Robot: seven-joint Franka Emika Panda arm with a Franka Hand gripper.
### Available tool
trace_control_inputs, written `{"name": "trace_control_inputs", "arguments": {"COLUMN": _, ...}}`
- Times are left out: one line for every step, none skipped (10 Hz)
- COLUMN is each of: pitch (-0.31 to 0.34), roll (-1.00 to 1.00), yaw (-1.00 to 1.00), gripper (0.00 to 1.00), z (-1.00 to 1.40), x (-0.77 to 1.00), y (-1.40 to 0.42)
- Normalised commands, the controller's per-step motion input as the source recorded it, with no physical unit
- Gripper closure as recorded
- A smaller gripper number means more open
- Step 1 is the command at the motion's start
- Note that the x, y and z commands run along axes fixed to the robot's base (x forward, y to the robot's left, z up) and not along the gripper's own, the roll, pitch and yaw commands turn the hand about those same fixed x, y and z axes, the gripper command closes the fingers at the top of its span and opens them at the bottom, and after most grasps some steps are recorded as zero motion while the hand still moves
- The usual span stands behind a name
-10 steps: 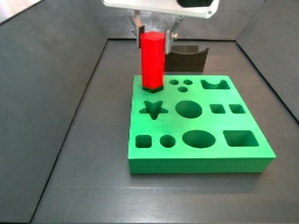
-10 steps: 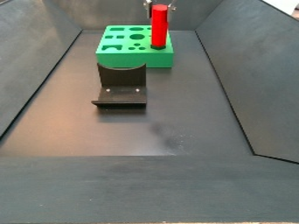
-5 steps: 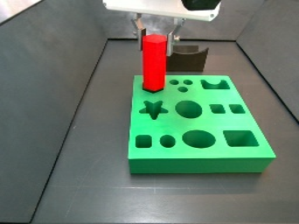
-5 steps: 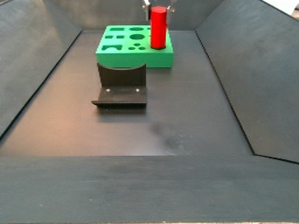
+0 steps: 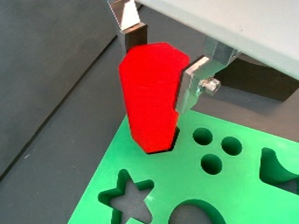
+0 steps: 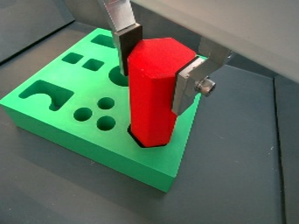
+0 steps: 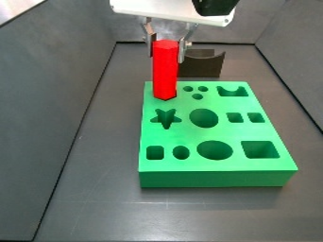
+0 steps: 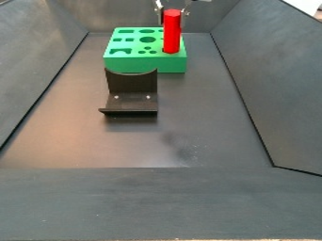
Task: Pick up the hexagon object. Move up. Place the hexagon object on the fixture. Regrasp the hexagon object. Move to above the board. Insert the hexagon object.
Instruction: Insert the hexagon object.
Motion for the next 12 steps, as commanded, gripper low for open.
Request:
{"name": "trace_control_inputs", "arguments": {"pitch": -0.027, "roll": 0.03, "yaw": 0.07, "gripper": 1.00, "z": -0.14, "x": 0.09, "y": 0.00}}
{"name": "trace_control_inputs", "arguments": {"pitch": -0.051, "roll": 0.03, "yaw": 0.12, "gripper": 1.00, "z": -0.14, "x": 0.13, "y": 0.00}}
{"name": "trace_control_inputs", "arguments": {"pitch": -0.066, "roll": 0.01, "yaw": 0.21, "gripper": 1.00, "z": -0.09, "x": 0.18, "y": 0.00}}
{"name": "trace_control_inputs", "arguments": {"pitch": -0.057, "roll": 0.01, "yaw": 0.23, "gripper": 1.00, "z": -0.07, "x": 0.18, "y": 0.00}}
{"name": "trace_control_inputs", "arguments": {"pitch": -0.057, "roll": 0.00, "yaw": 0.21, "gripper": 1.00, "z": -0.07, "x": 0.11, "y": 0.00}}
{"name": "trace_control_inputs", "arguments": {"pitch": -0.017, "roll": 0.02, "yaw": 0.12, "gripper": 1.00, "z": -0.11, "x": 0.05, "y": 0.00}}
{"name": "trace_control_inputs", "arguments": {"pitch": -0.009, "roll": 0.14, "yaw": 0.11, "gripper": 1.00, "z": -0.26, "x": 0.00, "y": 0.00}}
{"name": "trace_control_inputs", "arguments": {"pitch": -0.019, "roll": 0.22, "yaw": 0.08, "gripper": 1.00, "z": -0.25, "x": 0.00, "y": 0.00}}
{"name": "trace_control_inputs", "arguments": {"pitch": 0.000, "roll": 0.14, "yaw": 0.01, "gripper": 1.00, "z": -0.27, "x": 0.00, "y": 0.00}}
{"name": "trace_control_inputs", "arguments": {"pitch": -0.026, "roll": 0.00, "yaw": 0.00, "gripper": 1.00, "z": 0.00, "x": 0.00, "y": 0.00}}
{"name": "trace_control_inputs", "arguments": {"pitch": 0.000, "roll": 0.10, "yaw": 0.00, "gripper": 1.00, "z": -0.18, "x": 0.00, "y": 0.00}}
{"name": "trace_control_inputs", "arguments": {"pitch": 0.000, "roll": 0.28, "yaw": -0.03, "gripper": 1.00, "z": -0.28, "x": 0.00, "y": -0.04}}
